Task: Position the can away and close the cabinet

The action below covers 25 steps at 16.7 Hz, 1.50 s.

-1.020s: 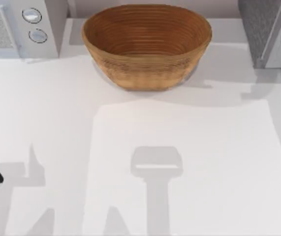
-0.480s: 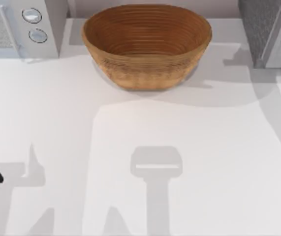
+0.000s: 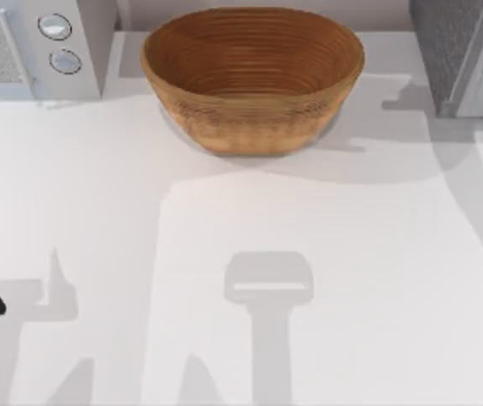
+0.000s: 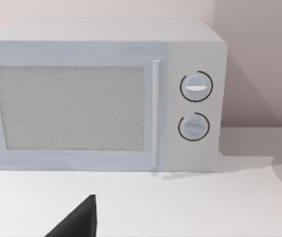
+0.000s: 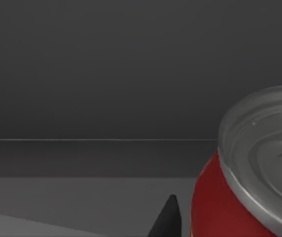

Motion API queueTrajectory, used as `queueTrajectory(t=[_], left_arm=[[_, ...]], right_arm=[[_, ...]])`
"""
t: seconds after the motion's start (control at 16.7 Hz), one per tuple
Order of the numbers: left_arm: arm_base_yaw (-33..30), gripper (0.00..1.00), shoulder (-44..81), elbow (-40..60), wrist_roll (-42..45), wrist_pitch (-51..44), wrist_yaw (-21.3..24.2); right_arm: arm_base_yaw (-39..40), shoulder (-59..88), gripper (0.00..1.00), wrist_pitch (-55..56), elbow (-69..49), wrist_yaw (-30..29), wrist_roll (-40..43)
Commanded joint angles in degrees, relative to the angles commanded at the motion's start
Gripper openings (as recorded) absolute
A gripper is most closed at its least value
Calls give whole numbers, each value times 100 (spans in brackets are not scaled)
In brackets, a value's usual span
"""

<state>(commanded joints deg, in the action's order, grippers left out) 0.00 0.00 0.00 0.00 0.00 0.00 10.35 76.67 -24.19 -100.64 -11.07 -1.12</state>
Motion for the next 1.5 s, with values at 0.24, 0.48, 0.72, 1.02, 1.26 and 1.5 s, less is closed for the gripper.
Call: queueTrajectory(t=[0.24, 0.48, 0.72, 1.02, 1.26, 1.5], left_arm=[[0, 100, 0, 0, 0, 0, 0], [0, 100, 0, 0, 0, 0, 0], [0, 100, 0, 0, 0, 0, 0], [0, 100, 0, 0, 0, 0, 0], [0, 100, 0, 0, 0, 0, 0], [0, 100, 0, 0, 0, 0, 0]], right_arm=[[-61, 705, 0, -235, -874, 60, 13], [-193, 1865, 0, -639, -2485, 149, 30], [-334, 3099, 0, -1069, -4209, 263, 28], [-461, 4173, 0, -1440, -5647, 385, 13], [-478, 4320, 0, -1490, -5829, 406, 10], [-478, 4320, 15, -1490, -5829, 406, 10]])
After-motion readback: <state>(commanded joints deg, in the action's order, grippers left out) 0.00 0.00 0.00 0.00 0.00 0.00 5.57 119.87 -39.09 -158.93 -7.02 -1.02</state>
